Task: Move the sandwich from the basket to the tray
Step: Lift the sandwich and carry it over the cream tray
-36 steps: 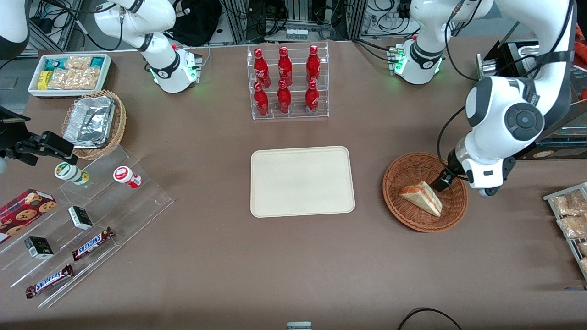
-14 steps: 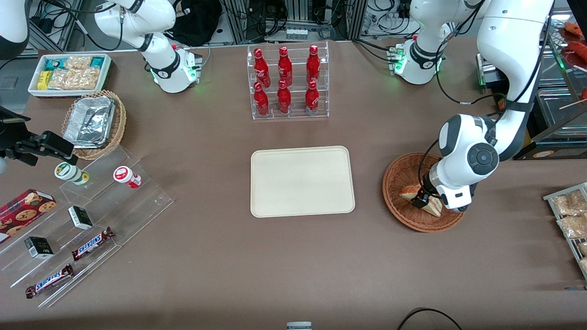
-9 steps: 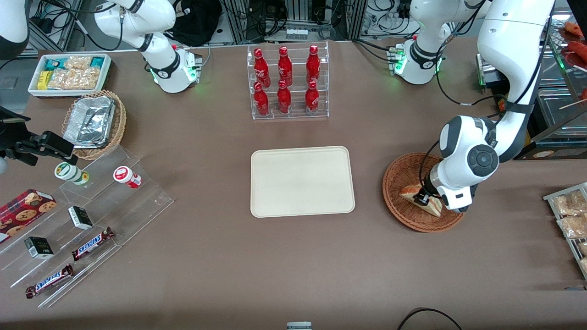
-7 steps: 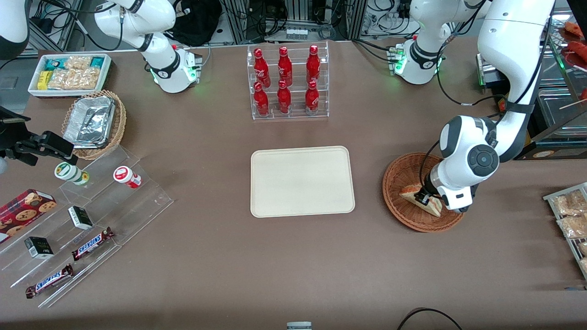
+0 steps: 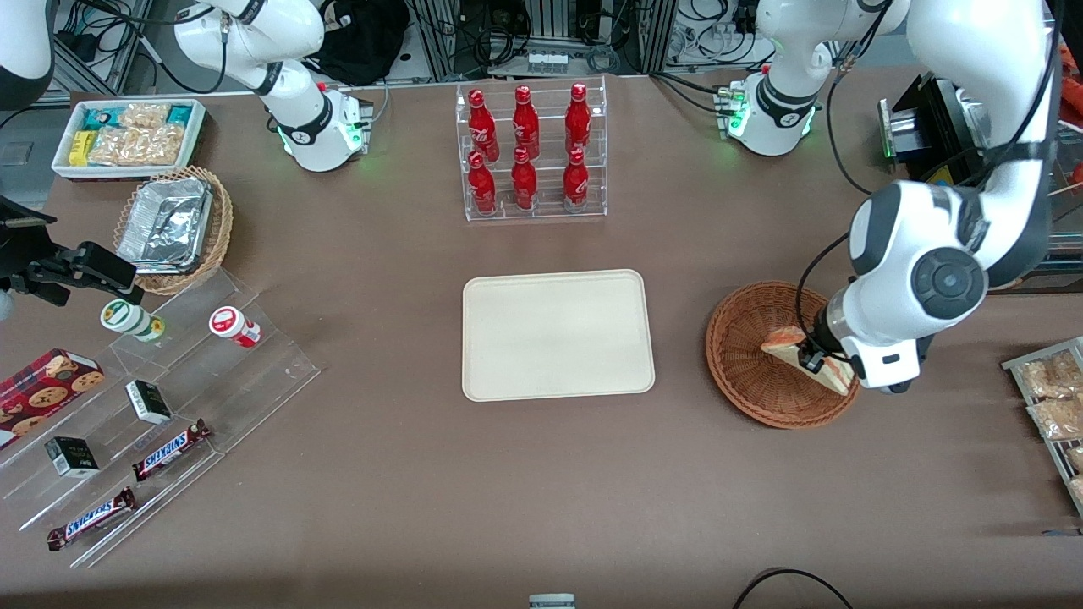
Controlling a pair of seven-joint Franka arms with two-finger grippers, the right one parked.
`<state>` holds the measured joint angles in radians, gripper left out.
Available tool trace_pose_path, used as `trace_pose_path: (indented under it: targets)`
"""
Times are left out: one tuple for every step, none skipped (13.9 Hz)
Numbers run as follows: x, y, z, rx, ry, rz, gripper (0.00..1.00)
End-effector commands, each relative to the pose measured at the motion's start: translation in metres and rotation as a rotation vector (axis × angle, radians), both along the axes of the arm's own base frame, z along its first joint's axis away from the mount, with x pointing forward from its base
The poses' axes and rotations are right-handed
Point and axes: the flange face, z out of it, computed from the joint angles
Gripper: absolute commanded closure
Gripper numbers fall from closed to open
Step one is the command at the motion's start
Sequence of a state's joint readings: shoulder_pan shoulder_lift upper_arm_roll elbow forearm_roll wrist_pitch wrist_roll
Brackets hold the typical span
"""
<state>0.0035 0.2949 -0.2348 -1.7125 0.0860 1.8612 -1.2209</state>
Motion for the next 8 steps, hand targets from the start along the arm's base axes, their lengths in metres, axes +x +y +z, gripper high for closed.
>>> trace_pose_path:
  targets:
    - [0.0,-0.057,0.039,0.01,-0.02,-0.088,0.89]
    - [-0.004,-0.078,0.046,0.006,-0.031,-0.12,0.89]
    - [-0.013,-0.104,0.048,0.004,-0.033,-0.162,0.9]
    - [-0.022,-0.126,0.048,0.003,-0.033,-0.202,0.91]
    - [-0.034,-0.153,0.045,0.0,-0.029,-0.263,0.91]
    - [-0.045,-0.178,0.039,-0.006,-0.019,-0.339,0.91]
    - [-0.059,-0.21,0.026,-0.017,-0.003,-0.424,0.91]
    - [-0.068,-0.236,0.01,-0.022,0.009,-0.484,0.91]
